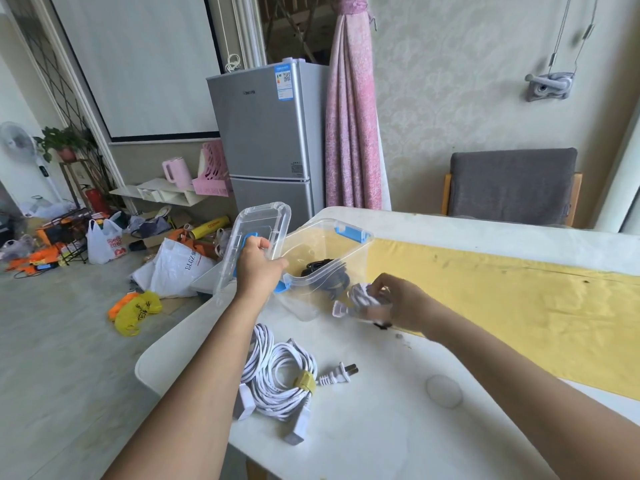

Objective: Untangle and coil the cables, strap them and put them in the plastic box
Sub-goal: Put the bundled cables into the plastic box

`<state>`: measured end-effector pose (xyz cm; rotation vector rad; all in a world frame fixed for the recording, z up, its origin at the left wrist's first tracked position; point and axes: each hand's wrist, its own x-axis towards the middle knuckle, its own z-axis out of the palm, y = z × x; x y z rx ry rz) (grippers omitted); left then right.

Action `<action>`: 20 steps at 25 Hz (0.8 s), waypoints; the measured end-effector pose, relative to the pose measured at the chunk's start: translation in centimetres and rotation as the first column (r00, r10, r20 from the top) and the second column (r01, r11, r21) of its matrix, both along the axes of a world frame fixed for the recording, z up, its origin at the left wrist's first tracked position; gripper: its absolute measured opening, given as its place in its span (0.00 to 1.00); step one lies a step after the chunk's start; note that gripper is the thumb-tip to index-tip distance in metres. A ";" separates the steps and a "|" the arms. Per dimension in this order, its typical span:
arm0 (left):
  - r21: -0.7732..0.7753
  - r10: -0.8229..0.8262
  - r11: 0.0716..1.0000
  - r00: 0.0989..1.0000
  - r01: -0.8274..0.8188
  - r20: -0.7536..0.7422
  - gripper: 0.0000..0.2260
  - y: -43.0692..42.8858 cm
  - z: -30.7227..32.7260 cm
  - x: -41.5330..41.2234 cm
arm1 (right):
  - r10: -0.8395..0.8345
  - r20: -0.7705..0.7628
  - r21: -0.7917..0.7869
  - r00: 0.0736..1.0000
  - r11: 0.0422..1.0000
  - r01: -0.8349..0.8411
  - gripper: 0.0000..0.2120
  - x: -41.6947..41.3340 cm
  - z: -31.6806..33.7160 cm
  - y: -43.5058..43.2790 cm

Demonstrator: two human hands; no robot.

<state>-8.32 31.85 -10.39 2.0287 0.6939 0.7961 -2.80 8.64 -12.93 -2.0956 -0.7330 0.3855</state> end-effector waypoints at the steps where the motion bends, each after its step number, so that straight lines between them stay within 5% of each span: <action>1: -0.018 -0.002 1.000 1.000 0.002 0.005 0.16 0.0 0.1 -0.1 | 0.039 -0.227 0.139 0.973 0.990 -0.007 0.09 0.3 1.3 -0.3; 4: -0.074 -0.013 0.997 1.000 0.015 0.022 0.16 0.2 0.3 -0.3 | 0.309 -0.533 0.474 0.787 0.880 -0.024 0.14 0.9 5.8 -1.3; 8: -0.209 -0.017 0.977 0.993 0.042 0.120 0.15 1.3 0.5 -0.8 | 0.392 -0.404 0.573 0.826 0.813 -0.106 0.20 2.1 10.1 0.8; 13: -0.302 0.034 0.953 0.978 0.032 0.208 0.13 2.2 1.0 -2.2 | 0.213 -0.027 0.122 0.977 0.971 -0.208 0.13 3.0 11.2 8.1; 20: -0.304 0.018 0.951 0.972 0.055 0.235 0.13 3.2 0.9 -4.1 | 0.211 0.222 -0.429 0.952 0.898 -0.099 0.20 3.8 8.2 12.3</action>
